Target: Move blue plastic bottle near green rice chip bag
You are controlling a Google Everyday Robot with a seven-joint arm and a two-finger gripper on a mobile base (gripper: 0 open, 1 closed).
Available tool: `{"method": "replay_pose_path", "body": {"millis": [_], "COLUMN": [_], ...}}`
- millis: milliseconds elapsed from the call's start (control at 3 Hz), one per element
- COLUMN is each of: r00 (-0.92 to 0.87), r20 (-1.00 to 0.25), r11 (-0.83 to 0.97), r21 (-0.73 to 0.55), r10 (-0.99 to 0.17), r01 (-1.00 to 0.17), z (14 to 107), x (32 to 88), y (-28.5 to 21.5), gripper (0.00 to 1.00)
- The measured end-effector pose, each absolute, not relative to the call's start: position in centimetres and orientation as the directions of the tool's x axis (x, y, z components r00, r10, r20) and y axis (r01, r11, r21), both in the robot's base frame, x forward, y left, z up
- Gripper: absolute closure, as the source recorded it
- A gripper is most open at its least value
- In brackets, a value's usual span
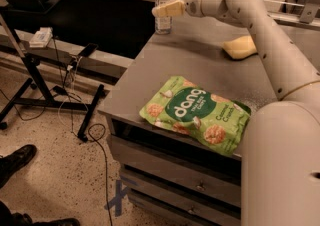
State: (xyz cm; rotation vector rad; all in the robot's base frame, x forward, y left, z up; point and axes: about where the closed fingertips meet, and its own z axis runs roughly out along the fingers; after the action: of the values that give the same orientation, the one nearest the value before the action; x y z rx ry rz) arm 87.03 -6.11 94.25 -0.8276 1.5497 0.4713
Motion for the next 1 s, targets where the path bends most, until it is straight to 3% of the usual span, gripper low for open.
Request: {"method": "replay_pose_path", "body": {"millis": [333, 1000], "r00": [-0.024, -0.088], "r20": [-0.968, -0.965], "r11": [0.644, 0.656], "r21": [-0.148, -0.1], "r10": [-0.251, -0.247], "r01": [-0.75, -0.748], "z": [93.48, 93.23], "x": [87.44, 87.18], "y": [-4.67, -4.98], "gripper": [0.18, 0.64]}}
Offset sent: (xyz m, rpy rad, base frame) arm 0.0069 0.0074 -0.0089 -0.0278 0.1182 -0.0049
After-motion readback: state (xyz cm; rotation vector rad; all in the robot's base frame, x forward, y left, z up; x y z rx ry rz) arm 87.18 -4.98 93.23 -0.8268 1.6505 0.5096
